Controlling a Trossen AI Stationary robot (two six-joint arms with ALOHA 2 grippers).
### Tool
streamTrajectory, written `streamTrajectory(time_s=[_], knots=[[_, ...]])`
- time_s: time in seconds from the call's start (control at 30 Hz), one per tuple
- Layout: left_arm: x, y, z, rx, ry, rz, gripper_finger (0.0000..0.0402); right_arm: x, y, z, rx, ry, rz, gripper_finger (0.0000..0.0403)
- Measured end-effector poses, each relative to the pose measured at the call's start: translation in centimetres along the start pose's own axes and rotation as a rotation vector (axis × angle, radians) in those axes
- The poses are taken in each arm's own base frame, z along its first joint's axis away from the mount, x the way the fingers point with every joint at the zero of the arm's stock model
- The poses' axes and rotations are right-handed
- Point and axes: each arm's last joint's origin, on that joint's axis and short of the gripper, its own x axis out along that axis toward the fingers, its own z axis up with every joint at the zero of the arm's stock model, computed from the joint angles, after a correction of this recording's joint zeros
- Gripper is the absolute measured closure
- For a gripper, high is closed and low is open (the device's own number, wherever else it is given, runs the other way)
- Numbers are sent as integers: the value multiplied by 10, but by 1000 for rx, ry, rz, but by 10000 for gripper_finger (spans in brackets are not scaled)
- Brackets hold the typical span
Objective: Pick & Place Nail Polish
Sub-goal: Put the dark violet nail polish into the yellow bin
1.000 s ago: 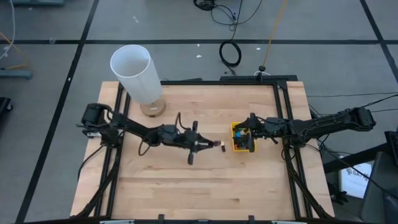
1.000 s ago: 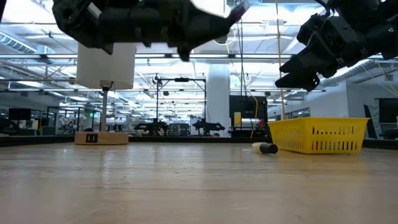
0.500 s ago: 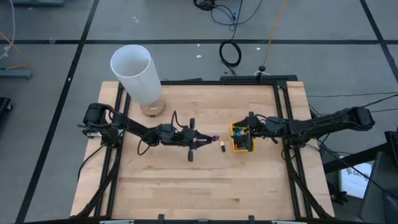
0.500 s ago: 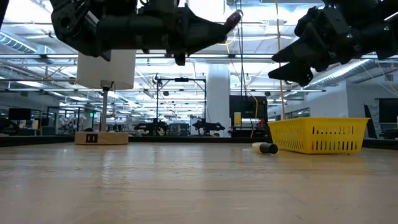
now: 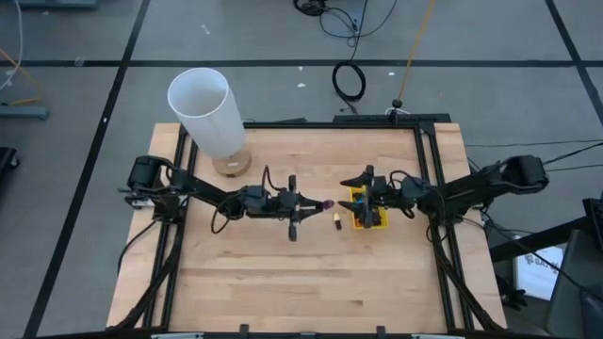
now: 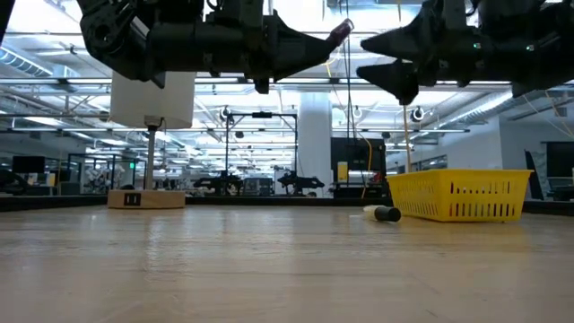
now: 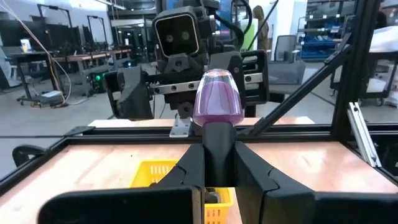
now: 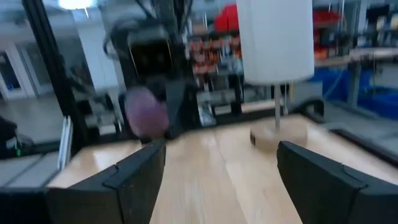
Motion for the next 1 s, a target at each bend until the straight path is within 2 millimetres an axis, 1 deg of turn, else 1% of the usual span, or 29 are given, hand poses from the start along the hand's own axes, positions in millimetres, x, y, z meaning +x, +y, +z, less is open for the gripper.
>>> streamTrajectory(time_s=[0.2, 0.3, 0.43, 0.53, 0.67, 0.83, 1.0], knots=[[0, 1, 0, 0, 1, 2, 364, 7, 1, -3, 19, -96, 49, 110], [0, 3, 0, 0, 1, 7, 364, 14, 3, -6, 17, -80, 102, 110], [0, 4, -1, 0, 4, 11, 364, 27, 11, -4, 9, -77, 204, 104], [0, 4, -1, 1, 6, 10, 364, 37, 16, -3, -3, -78, 223, 98], [0, 4, -1, -2, 7, 9, 364, 49, 17, -3, -14, -68, 220, 99], [0, 3, -1, -2, 7, -5, 364, 52, 18, -4, -35, -66, 217, 125], [0, 3, -1, 1, 6, -10, 364, 52, 18, -4, -47, -69, 216, 177]])
